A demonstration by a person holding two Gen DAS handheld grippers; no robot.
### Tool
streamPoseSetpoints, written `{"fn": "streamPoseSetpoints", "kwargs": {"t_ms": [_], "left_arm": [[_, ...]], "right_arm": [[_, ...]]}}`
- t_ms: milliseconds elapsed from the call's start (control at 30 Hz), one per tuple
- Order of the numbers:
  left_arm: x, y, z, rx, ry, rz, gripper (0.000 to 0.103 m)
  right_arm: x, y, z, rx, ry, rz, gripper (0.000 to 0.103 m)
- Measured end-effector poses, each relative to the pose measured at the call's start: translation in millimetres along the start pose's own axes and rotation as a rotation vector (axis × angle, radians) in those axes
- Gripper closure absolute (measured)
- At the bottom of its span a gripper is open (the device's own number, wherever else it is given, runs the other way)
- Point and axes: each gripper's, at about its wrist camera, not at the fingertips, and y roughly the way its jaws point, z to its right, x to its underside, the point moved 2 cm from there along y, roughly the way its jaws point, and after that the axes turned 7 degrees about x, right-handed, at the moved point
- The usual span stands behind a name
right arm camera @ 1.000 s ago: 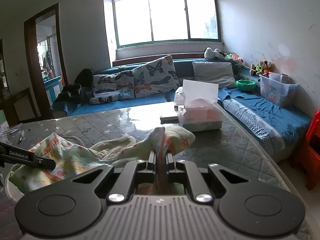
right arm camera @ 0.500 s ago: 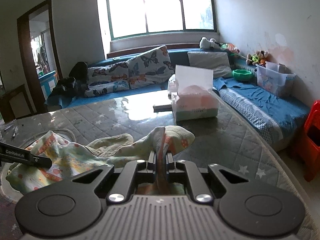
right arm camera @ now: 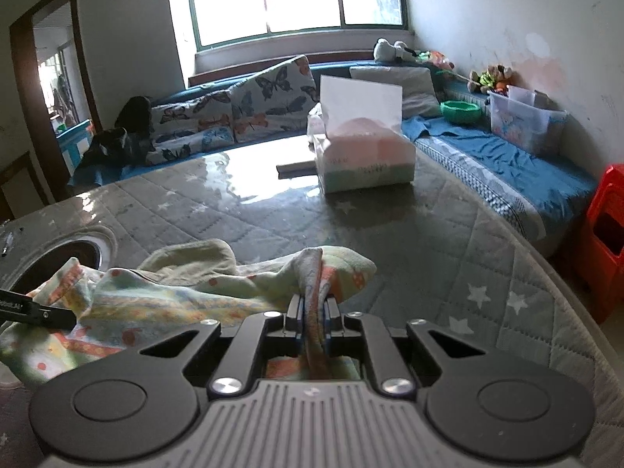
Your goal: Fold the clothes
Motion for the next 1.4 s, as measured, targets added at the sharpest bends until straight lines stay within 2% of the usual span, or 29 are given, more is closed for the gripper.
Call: {"fn": "streamPoseSetpoints", "kwargs": {"t_ms": [167,233,400,500,600,667,800,867,933,1033,1200,1300,1400], "left_arm": [[1.9,2.7,-2.4,-0.023,0.002,-0.009,0.078],[1.7,2.6,-3.9,-0.036,0.002,-0.008,0.064],[0.0,1.0,-12.1,-0.078,-0.009,0.000,0.056],[-1.1,-0.9,-13.3,-0.086,-0.006,0.007,0.054],[0.6,-2.8,-12.0,-0.092,-0.003,0.009,0.046],[3.4,-4.4,-10.3,-0.089,0.003,0.008,0.043],[9.2,-8.3,-5.6,-0.083,0.018,0.011,0.039],[11.4,-11.6,-2.6,-0.079,0.027,0.017,0.035],[12.9,-15.9,0.6,-0.073,0.037,0.030,0.031],[17.5,-22.5,4.9,-0.067,0.054,0.044,0.024],[28.0,-30.3,9.6,-0.063,0.070,0.055,0.012],[33.6,-33.8,10.3,-0.053,0.063,0.058,0.011],[39.3,-38.0,13.1,-0.040,0.077,0.064,0.007]], "right_arm": [[2.4,6.9,1.6,0.018,-0.001,-0.017,0.088],[2.5,8.8,2.7,0.024,-0.001,-0.021,0.088],[0.6,10.4,2.9,0.029,-0.001,-0.020,0.086],[1.3,9.4,-1.6,0.016,-0.009,-0.022,0.077],[3.2,8.3,-8.0,-0.003,-0.023,-0.026,0.068],[4.6,7.5,-12.3,-0.015,-0.032,-0.029,0.056],[10.6,5.9,-19.9,-0.025,-0.050,-0.041,0.047],[13.5,4.2,-23.2,-0.034,-0.058,-0.048,0.037],[15.8,0.3,-25.9,-0.034,-0.066,-0.043,0.034],[19.2,-5.5,-29.0,-0.037,-0.071,-0.037,0.024],[25.2,-14.6,-31.5,-0.037,-0.073,-0.029,0.015],[29.1,-19.6,-32.1,-0.029,-0.070,-0.026,0.014],[31.0,-23.9,-31.9,-0.027,-0.058,-0.027,0.007]]}}
